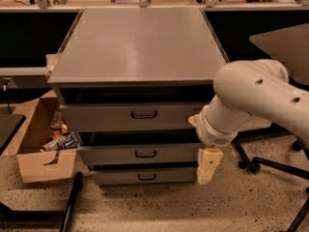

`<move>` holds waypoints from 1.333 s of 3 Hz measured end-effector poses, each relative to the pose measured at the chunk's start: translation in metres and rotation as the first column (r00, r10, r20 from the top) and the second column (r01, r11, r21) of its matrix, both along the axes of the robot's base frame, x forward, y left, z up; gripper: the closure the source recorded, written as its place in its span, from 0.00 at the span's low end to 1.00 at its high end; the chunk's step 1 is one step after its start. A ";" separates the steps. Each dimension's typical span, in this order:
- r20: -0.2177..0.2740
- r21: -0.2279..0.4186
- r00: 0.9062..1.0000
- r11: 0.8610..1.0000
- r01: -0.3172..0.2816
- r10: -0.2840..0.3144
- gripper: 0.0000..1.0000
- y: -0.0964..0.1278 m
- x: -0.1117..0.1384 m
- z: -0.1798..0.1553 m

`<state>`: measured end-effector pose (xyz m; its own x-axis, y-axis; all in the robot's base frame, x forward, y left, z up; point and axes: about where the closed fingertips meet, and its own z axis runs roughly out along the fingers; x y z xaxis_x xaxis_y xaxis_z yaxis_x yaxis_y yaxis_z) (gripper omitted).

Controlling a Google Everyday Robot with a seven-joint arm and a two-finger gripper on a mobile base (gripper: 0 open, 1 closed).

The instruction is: Open middle drawer

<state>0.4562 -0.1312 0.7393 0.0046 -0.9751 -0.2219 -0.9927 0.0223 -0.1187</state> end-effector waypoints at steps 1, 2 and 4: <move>-0.010 -0.011 1.000 1.000 -0.002 0.002 0.00 -0.016 0.011 -0.055; -0.017 -0.061 0.999 0.997 -0.045 0.044 0.00 -0.023 0.020 -0.130; 0.019 -0.099 0.997 0.992 -0.073 0.075 0.00 -0.029 0.058 -0.225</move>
Offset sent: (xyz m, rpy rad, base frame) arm 0.0342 -0.0380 -0.2307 -0.1550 0.0017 0.1104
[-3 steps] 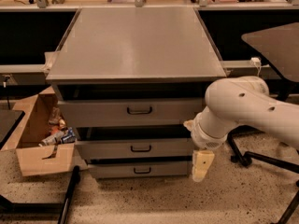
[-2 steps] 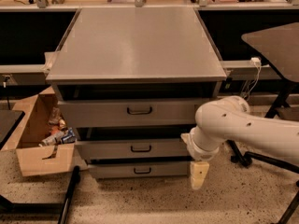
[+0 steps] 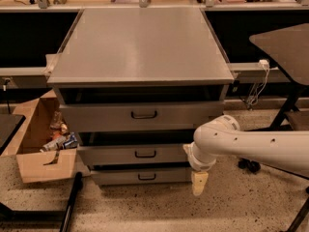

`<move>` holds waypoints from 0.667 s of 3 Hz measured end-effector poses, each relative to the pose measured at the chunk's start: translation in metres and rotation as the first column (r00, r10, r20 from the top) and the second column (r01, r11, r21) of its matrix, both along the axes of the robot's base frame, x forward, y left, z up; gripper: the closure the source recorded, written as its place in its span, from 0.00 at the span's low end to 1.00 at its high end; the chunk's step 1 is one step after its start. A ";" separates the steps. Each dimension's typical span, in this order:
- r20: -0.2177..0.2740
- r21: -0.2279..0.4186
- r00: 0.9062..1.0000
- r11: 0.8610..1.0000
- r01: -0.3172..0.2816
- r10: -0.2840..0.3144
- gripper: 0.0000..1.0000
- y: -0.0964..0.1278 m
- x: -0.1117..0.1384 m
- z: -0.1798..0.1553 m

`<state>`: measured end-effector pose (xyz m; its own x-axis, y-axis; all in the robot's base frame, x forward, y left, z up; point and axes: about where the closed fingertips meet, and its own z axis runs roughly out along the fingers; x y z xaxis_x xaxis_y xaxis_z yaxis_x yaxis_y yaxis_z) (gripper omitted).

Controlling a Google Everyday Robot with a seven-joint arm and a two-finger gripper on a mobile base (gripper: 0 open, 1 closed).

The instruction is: Open middle drawer

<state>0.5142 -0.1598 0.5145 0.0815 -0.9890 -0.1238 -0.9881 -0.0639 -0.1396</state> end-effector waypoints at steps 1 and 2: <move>0.043 0.029 0.999 1.000 0.009 -0.010 0.00 0.000 0.029 -0.023; 0.080 0.099 0.996 0.994 0.036 -0.045 0.00 0.000 0.067 -0.046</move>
Offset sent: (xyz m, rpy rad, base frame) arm 0.1005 0.0006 -0.0556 0.1530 -0.1312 -0.0645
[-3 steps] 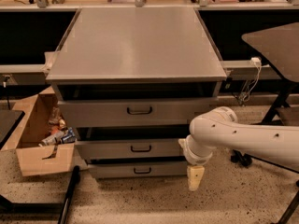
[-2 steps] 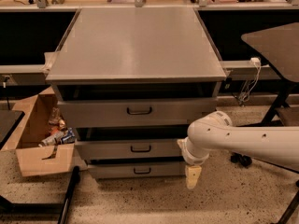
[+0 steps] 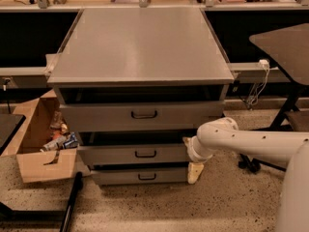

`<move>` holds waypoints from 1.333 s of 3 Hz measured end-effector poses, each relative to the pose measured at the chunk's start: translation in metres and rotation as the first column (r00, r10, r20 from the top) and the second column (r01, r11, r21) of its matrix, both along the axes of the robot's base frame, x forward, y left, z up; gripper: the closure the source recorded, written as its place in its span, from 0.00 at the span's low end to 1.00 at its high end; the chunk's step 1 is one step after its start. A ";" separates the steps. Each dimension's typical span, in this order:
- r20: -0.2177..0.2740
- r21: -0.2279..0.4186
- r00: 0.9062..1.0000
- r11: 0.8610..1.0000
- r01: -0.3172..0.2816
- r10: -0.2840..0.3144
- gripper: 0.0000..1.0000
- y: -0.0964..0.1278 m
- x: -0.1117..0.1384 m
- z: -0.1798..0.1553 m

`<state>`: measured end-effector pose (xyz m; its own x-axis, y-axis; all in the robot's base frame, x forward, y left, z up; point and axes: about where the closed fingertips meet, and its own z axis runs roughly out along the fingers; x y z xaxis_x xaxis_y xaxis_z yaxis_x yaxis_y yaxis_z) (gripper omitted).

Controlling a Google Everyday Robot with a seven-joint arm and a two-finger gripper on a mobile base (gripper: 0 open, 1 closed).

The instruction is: Open middle drawer

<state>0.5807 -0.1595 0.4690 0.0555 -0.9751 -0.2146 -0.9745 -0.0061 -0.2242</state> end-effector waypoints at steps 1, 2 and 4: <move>0.001 0.045 1.000 0.999 0.025 -0.025 0.00 0.000 0.023 -0.017; -0.021 0.073 0.999 0.996 0.044 -0.043 0.00 0.000 0.038 -0.037; -0.080 0.104 0.996 0.993 0.049 -0.040 0.39 0.009 0.043 -0.064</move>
Offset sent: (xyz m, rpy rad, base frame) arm 0.0592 -0.0008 -0.0573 0.1094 0.0397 -0.0716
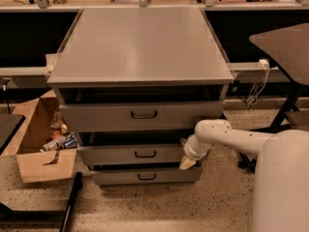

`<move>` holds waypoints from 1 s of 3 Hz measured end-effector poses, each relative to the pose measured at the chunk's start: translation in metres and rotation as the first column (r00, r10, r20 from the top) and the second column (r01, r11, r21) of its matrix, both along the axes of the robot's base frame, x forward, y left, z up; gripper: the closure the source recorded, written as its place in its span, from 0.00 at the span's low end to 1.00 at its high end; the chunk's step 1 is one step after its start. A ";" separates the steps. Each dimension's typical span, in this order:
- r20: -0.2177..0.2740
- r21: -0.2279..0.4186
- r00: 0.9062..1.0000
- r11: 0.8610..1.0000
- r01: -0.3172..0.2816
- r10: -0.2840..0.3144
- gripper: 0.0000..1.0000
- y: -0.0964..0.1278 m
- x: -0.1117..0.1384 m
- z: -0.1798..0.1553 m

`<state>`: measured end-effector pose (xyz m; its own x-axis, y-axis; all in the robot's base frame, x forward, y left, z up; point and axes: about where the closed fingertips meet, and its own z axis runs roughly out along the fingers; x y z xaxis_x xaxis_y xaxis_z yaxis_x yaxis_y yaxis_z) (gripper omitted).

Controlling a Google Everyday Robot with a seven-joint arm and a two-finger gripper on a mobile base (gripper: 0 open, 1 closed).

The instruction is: Open middle drawer

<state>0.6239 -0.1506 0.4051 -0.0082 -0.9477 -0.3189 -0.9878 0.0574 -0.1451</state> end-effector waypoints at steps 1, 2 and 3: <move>-0.001 0.005 1.000 1.000 -0.002 0.002 0.62 0.001 0.000 0.002; -0.001 0.005 1.000 1.000 -0.002 0.002 0.86 0.001 0.001 0.006; -0.011 0.016 1.000 1.000 -0.011 0.011 1.00 0.003 -0.006 0.014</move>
Offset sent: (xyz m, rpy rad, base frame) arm -0.0896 0.0179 0.0684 0.1391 0.0144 0.0824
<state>0.6177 -0.1477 0.4187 -0.0014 -0.9424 -0.3344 -0.9898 0.0489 -0.1335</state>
